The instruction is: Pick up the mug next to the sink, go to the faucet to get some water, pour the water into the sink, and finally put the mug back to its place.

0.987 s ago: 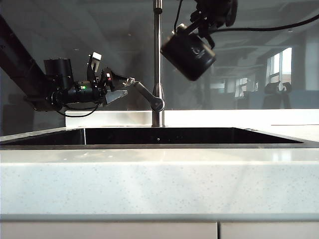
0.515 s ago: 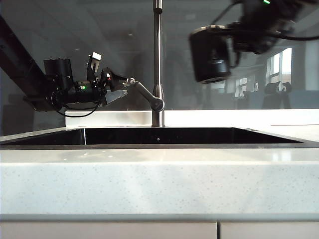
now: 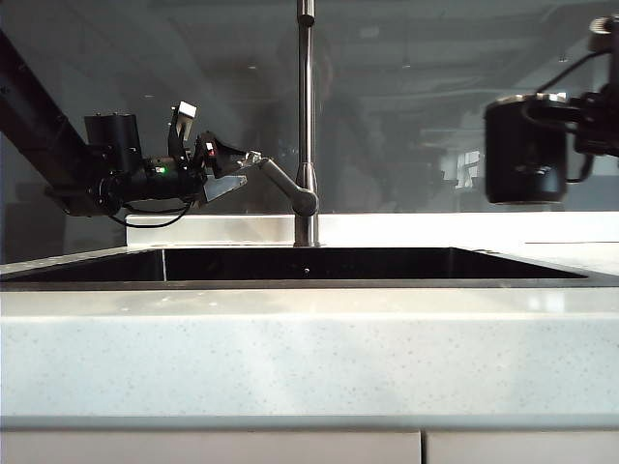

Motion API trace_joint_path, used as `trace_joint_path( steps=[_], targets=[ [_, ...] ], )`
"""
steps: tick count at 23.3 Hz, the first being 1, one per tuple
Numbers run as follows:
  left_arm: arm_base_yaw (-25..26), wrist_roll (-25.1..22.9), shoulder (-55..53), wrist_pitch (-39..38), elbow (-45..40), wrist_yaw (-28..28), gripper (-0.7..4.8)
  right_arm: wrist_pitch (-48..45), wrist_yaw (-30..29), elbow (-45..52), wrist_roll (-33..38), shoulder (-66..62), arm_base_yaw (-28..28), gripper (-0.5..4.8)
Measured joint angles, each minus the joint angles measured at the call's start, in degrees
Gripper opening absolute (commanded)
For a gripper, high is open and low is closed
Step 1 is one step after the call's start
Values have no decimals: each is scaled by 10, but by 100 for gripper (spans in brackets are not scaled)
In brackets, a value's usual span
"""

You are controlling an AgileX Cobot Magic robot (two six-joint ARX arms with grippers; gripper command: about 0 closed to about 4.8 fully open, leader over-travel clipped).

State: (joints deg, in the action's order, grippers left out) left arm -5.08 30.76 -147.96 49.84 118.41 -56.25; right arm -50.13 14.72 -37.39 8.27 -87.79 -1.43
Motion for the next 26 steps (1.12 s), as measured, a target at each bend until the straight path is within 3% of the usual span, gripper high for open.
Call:
trace_joint_path(
  steps=[12,26],
  targets=[
    [0,0,0,-1,0,0,479,-20,-9,27,-73,-6,47,-1],
    [-1,0,0,-6,0,-2,479,-96,-30,42,-73,-51,50,-1]
  ],
)
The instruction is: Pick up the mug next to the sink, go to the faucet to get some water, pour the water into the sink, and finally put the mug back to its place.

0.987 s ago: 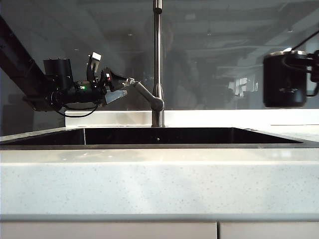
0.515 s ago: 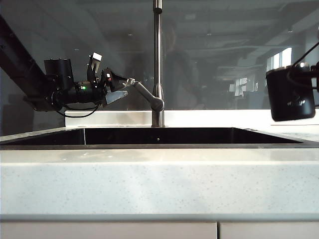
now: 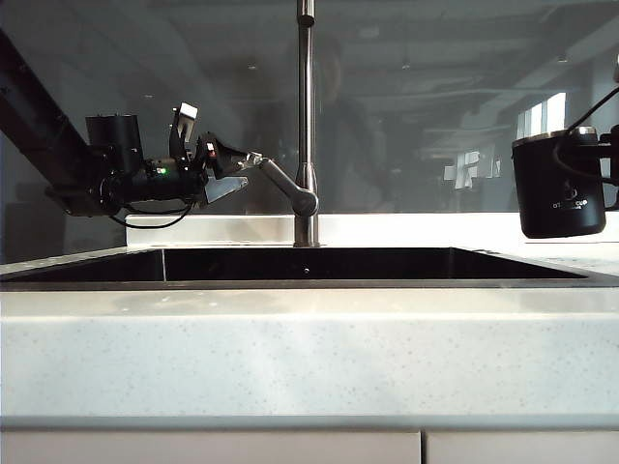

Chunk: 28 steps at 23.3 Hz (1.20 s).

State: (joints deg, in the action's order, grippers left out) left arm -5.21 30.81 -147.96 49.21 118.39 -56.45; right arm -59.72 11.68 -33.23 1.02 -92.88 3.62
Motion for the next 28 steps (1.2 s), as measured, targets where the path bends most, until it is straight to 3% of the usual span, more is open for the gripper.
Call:
trace_joint_path(
  steps=[10,23,28],
  targets=[
    [0,1,0,-1,0,0,479,-125,1,54,9,-54,3,-1],
    [0,1,0,-2,0,0,479,-144,-14,60,24,-66,3,1],
    [0,1,0,-2,0,0,479,-141,-15,60,24,-66,3,68]
  ],
)
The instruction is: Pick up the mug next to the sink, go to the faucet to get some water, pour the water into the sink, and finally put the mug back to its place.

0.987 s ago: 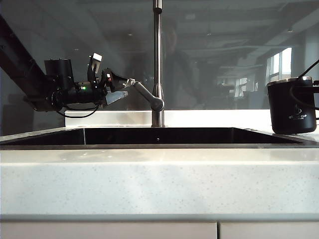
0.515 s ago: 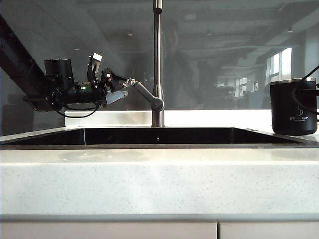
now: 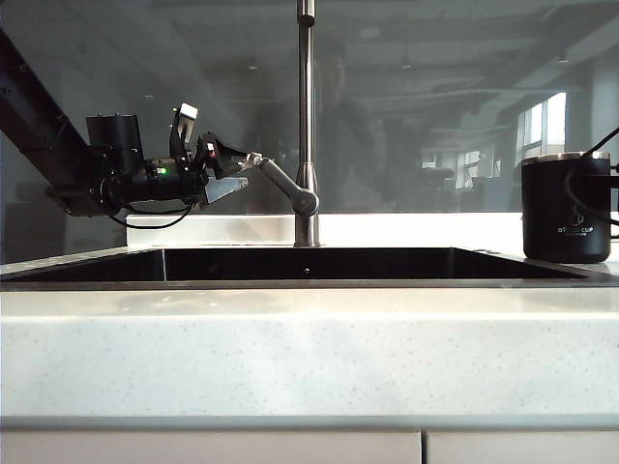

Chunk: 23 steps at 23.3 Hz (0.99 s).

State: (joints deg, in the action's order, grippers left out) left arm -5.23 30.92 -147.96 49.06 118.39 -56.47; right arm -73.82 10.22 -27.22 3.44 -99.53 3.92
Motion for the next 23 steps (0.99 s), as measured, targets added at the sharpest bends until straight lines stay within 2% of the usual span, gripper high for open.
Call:
trace_joint_path(
  steps=[5,6,8,13,17,23],
  targets=[
    [0,0,0,0,0,0,479,0,0,0,0,0,0,72],
    [0,0,0,0,0,0,479,0,1,0,0,0,0,91],
    [0,0,0,0,0,0,479,0,2,6,-1,0,0,95],
    [0,0,0,0,0,0,479,-7,2,33,-1,0,0,95],
    [0,0,0,0,0,0,479,-50,2,56,-1,1,-1,95],
    [0,13,0,0,0,0,479,-51,1,112,21,56,-4,94]
  ],
)
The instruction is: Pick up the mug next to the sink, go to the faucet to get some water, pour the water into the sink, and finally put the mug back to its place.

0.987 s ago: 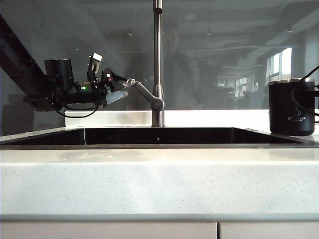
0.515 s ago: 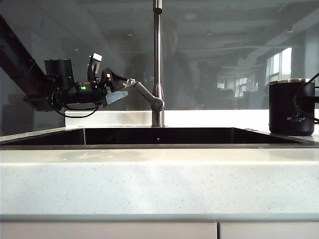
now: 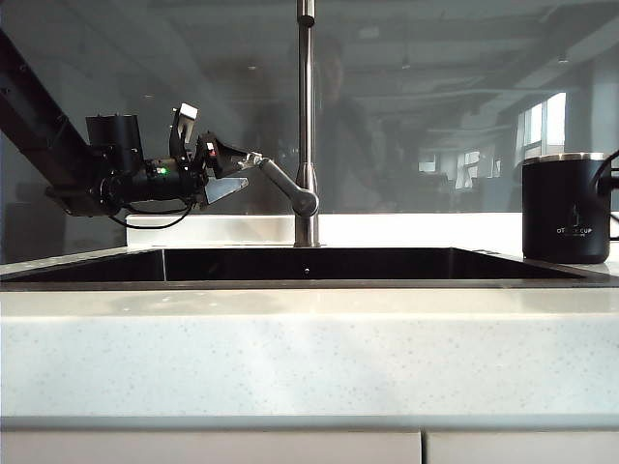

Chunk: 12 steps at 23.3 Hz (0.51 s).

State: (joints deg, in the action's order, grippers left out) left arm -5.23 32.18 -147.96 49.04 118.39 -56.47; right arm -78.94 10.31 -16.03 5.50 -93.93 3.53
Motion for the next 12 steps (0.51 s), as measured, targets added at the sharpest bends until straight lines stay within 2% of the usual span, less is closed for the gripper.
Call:
trace_joint_path(
  steps=[2,4,5,6,7,9,12],
  targets=[
    [0,33,0,0,0,0,463,-1,0,38,26,67,-10,78],
    [1,52,0,0,0,0,346,-1,0,50,30,99,-25,21],
    [0,58,0,1,0,0,255,-1,-1,54,31,113,-31,-10],
    [0,66,0,3,0,0,154,1,0,62,32,134,-41,-9],
    [0,78,0,5,0,-1,-19,7,0,70,31,160,-55,-9],
    [4,117,0,24,0,-20,-5,28,-2,78,33,226,-99,-9],
    [9,196,0,95,0,-38,-3,163,21,77,33,343,-150,-9]
  ],
)
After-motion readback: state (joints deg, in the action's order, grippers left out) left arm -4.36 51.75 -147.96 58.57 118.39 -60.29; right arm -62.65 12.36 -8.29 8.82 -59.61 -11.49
